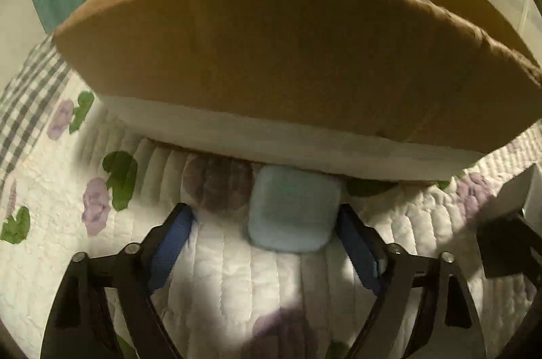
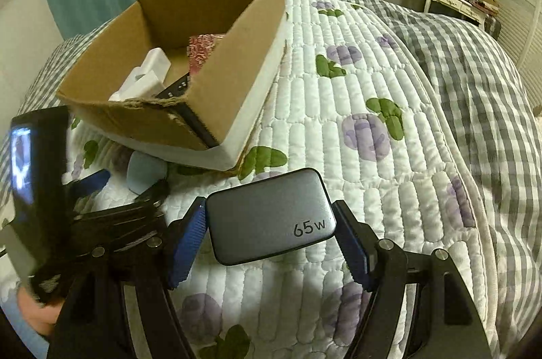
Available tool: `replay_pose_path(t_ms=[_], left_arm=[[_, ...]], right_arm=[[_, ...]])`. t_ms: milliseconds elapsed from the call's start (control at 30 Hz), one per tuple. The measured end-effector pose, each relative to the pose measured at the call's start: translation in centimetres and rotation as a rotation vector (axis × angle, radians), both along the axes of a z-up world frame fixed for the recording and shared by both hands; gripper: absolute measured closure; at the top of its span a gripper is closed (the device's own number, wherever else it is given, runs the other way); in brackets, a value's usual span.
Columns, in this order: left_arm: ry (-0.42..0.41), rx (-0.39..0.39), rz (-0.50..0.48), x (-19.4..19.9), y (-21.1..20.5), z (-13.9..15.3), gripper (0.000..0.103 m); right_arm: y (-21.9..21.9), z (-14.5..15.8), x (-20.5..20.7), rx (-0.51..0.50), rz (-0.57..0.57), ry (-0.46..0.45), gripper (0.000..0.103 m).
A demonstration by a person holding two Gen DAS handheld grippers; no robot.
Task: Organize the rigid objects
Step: 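Grasp the grey charger with the right tool while the left tool grasps the blue earbud case, then drop the earbud case in the box with the left tool while the right drops the charger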
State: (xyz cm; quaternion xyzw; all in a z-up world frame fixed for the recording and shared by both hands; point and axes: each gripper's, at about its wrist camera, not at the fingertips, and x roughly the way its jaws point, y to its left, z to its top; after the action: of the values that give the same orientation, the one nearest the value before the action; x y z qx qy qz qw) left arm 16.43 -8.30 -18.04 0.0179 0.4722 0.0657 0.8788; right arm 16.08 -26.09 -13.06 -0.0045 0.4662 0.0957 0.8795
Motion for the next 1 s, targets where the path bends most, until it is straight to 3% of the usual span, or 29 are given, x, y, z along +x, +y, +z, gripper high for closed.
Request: replay_pose_path(t_ms=[33, 67, 100, 133, 267, 400, 733, 867, 1000], left_arm=[[-0.005, 0.02, -0.007, 0.0, -0.3, 0.0, 0.026], [-0.006, 0.03, -0.017, 0.1, -0.6, 0.1, 0.036], [-0.004, 0.008, -0.05, 0.0, -0.7, 0.1, 0.052], [0.008, -0.023, -0.08, 0.1, -0.9, 0.2, 0.052], [0.008, -0.018, -0.132, -0.5, -1.2, 0.4, 0.052], [0.007, -0.089, -0.122, -2.4, 0.5, 2.0, 0.052], [-0.121, -0.113, -0.17, -8.9, 4.0, 10.2, 0.052], [-0.181, -0.134, -0.165, -7.5, 6.1, 13.8, 0.052], [-0.214, -0.087, -0.171, -4.3, 6.4, 16.5, 0.052]], right_arm=[[0.5, -0.2, 0.0, -0.004, 0.004, -0.001, 0.031], [0.6, -0.2, 0.0, -0.009, 0.008, 0.001, 0.031], [0.9, -0.4, -0.1, -0.011, 0.01, 0.003, 0.031], [0.9, -0.5, -0.1, -0.015, 0.011, 0.005, 0.031], [1.3, -0.4, -0.7, -0.043, 0.016, -0.015, 0.031], [1.3, 0.0, -1.7, -0.038, 0.014, -0.031, 0.031], [2.2, 3.7, -5.2, -0.019, 0.031, -0.098, 0.031], [3.4, 6.5, -5.8, -0.026, 0.063, -0.144, 0.031], [4.6, 10.2, -4.3, -0.047, 0.084, -0.206, 0.031]])
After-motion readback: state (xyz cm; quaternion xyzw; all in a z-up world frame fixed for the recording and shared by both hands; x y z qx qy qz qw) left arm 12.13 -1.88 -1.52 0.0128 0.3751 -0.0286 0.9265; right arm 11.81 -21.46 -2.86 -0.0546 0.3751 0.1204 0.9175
